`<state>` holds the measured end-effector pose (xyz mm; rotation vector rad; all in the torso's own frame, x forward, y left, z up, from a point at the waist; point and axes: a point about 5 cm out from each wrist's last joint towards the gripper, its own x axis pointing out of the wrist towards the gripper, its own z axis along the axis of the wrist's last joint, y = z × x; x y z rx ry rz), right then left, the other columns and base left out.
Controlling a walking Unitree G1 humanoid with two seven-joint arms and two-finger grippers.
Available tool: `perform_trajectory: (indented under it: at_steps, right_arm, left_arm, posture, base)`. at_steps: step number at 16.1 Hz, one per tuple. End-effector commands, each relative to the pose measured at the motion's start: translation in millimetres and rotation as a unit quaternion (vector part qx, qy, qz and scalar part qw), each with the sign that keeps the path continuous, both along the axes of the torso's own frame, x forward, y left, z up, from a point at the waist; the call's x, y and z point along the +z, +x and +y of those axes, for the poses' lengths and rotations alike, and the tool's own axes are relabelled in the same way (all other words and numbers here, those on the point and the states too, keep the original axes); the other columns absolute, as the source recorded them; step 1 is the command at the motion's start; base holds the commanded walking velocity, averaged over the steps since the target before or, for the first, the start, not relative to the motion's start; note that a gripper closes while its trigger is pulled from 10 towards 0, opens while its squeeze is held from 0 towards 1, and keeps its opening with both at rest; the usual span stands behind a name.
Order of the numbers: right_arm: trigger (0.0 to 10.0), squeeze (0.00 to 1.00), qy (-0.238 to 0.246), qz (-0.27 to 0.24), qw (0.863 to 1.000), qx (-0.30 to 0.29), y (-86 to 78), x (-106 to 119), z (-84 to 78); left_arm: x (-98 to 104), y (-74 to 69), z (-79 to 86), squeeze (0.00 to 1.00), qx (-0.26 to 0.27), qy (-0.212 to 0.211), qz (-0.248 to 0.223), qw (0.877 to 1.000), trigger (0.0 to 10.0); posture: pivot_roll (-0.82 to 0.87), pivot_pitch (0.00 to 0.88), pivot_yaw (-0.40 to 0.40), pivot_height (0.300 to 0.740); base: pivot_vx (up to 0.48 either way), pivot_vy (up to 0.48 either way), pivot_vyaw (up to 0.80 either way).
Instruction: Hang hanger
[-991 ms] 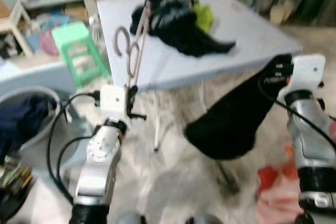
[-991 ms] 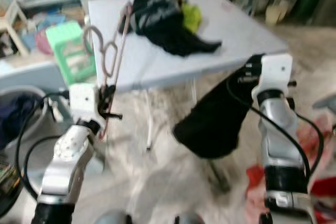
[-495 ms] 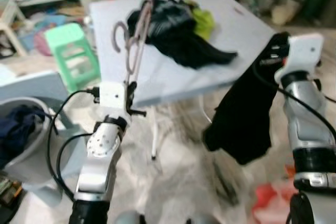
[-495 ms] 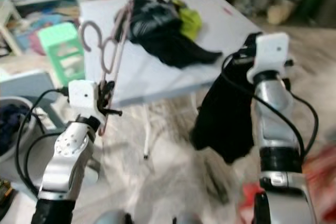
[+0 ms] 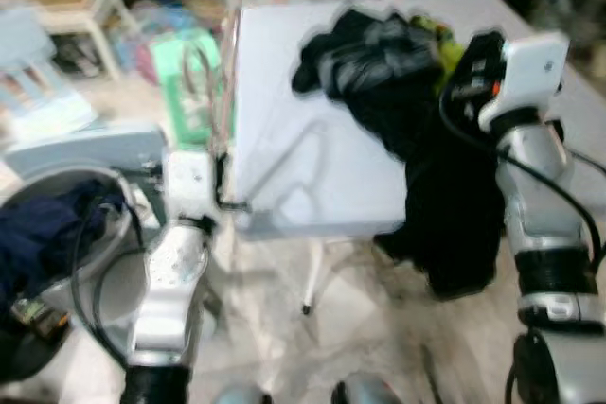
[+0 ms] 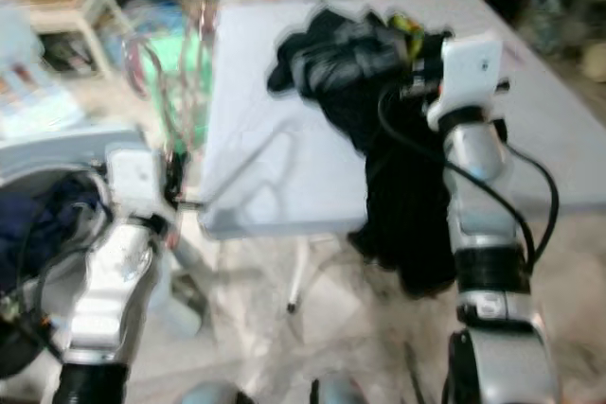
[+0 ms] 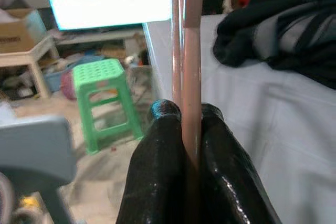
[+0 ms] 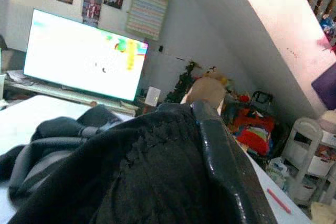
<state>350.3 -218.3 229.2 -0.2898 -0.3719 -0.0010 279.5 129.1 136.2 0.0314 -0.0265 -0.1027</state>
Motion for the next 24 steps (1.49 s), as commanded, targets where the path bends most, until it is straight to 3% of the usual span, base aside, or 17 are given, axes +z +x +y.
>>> perform_trajectory:
  at_steps: [1,4,5,7,8,9,10,13,16,17,19,20,21,22,23,24]
  right_arm:
    - [10.0,0.0,0.001,-0.034,0.999,0.004,-0.4,16.3,1.0]
    - [10.0,0.0,0.013,-0.048,0.999,0.005,13.7,32.2,2.9]
    - [10.0,0.0,0.009,-0.061,0.998,0.015,23.8,47.4,8.8]
    - [10.0,0.0,0.005,-0.087,0.995,0.041,43.3,87.0,26.0]
    - [10.0,0.0,-0.002,-0.116,0.992,0.056,50.2,123.0,40.2]
    - [10.0,0.0,-0.013,-0.149,0.987,0.06,50.3,157.4,49.9]
    - [10.0,0.0,-0.014,-0.156,0.986,0.06,49.7,164.7,51.2]
    - [10.0,0.0,-0.009,-0.237,0.971,0.021,31.1,234.6,42.4]
    - [10.0,0.0,0.003,-0.269,0.963,-0.028,20.2,254.3,19.5]
    - [10.0,0.0,-0.008,-0.249,0.967,-0.05,25.7,239.1,8.7]
    - [10.0,0.0,-0.047,-0.17,0.983,-0.051,44.7,189.3,5.8]
    - [10.0,0.0,-0.075,-0.095,0.991,-0.054,56.4,147.5,3.2]
    - [10.0,0.0,-0.067,-0.019,0.997,-0.04,63.2,106.0,-0.5]
    - [10.0,0.95,-0.067,0.052,0.996,-0.034,65.4,65.8,-4.5]
    - [10.0,1.0,-0.067,0.1,0.993,-0.018,63.8,33.7,-4.7]
    - [10.0,1.0,-0.099,0.129,0.987,-0.013,60.3,7.5,-3.0]
  left_arm:
    - [6.5,1.6,3.7,0.0,0.008,0.008,-0.014,1.0,10.0]
    - [5.6,2.9,3.2,0.0,0.012,0.009,-0.011,1.0,10.0]
    - [5.0,4.4,2.3,0.0,0.014,0.009,-0.01,1.0,10.0]
    - [5.8,6.5,-0.9,0.0,0.014,0.012,-0.013,1.0,10.0]
    - [6.7,7.3,-2.2,0.0,0.016,0.012,-0.016,1.0,10.0]
    - [7.0,6.9,-1.8,0.0,0.021,0.011,-0.018,1.0,10.0]
    - [7.0,6.8,-1.7,0.0,0.022,0.011,-0.018,1.0,10.0]
    - [7.6,4.8,-0.9,0.0,0.032,0.015,-0.021,0.999,10.0]
    - [7.8,5.2,0.4,0.0,0.038,0.018,-0.023,0.999,10.0]
    - [7.3,5.5,-0.6,0.0,0.037,0.018,-0.023,0.999,10.0]
    - [6.4,5.4,-4.1,0.0,0.032,0.016,-0.021,0.999,10.0]
    - [6.2,5.3,-6.0,0.0,0.028,0.016,-0.019,0.999,10.0]
    - [5.9,5.3,-7.3,0.0,0.023,0.016,-0.018,0.999,10.0]
    - [5.7,5.4,-8.2,0.0,0.019,0.018,-0.016,1.0,10.0]
    - [5.5,5.1,-8.2,0.0,0.015,0.019,-0.015,1.0,10.0]
    - [4.9,4.5,-7.9,0.0,0.013,0.019,-0.012,1.0,10.0]
  posture:
    - [0.03,0.043,-0.013,0.74]
    - [0.03,0.042,-0.014,0.74]
    - [0.03,0.038,-0.017,0.74]
    - [0.04,0.034,-0.029,0.74]
    - [0.05,0.027,-0.045,0.74]
    - [0.06,0.024,-0.052,0.74]
    - [0.06,0.024,-0.052,0.74]
    - [0.09,0.016,-0.075,0.74]
    - [0.09,0.017,-0.077,0.74]
    - [0.08,0.02,-0.074,0.74]
    - [0.07,0.024,-0.065,0.74]
    - [0.07,0.028,-0.057,0.74]
    - [0.07,0.029,-0.054,0.74]
    - [0.07,0.032,-0.05,0.74]
    - [0.07,0.035,-0.047,0.74]
    - [0.07,0.04,-0.043,0.74]
  base:
    - [0.386,0.0,0.0]
    - [0.245,0.0,0.0]
    - [0.0,0.0,0.0]
    - [0.0,0.0,0.0]
    - [0.0,0.0,0.0]
    - [0.0,0.0,0.0]
    - [0.0,0.0,0.0]
    - [0.0,0.0,0.0]
    - [0.0,0.0,0.0]
    - [0.0,0.0,0.0]
    - [0.0,0.0,0.0]
    - [0.0,0.0,0.0]
    - [0.0,0.0,0.0]
    - [0.0,0.0,0.0]
    - [0.0,0.0,0.0]
    - [0.0,0.0,0.0]
